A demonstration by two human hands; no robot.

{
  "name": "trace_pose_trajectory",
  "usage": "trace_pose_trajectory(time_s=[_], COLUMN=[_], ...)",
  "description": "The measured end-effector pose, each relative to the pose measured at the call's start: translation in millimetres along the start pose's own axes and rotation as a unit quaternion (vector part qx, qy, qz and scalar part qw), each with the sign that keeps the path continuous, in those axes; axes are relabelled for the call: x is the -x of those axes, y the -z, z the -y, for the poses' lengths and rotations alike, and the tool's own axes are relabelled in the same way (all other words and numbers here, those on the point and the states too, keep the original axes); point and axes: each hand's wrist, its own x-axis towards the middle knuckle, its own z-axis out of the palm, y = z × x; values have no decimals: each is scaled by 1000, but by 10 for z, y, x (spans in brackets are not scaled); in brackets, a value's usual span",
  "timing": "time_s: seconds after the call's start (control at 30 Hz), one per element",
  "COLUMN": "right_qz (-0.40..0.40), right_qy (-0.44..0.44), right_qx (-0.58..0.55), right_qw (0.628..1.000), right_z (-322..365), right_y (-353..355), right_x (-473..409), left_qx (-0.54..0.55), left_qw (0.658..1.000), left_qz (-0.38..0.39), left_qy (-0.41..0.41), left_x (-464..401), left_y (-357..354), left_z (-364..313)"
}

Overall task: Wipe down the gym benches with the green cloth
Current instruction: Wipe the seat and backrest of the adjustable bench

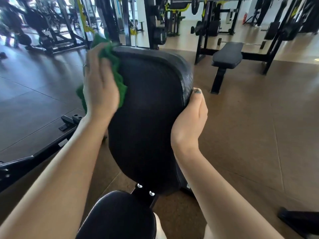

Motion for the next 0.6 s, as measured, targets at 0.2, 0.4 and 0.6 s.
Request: trace_pose_trajectory(time_s=[0.2,0.4,0.6], right_qz=[-13,-15,-9], right_qy=[14,39,17], right_qx=[14,31,11], right_qw=[1000,999,1000], right_z=[-32,-40,-42], right_y=[-23,6,-3], right_x=[-5,-33,-12], left_qx=[-6,-14,27], left_qw=[994,966,996], left_qz=[-74,61,-60], left_qy=[83,-250,-67], left_x=[375,655,616], left_y=[-198,-333,-320], left_z=[-327,-755,-169])
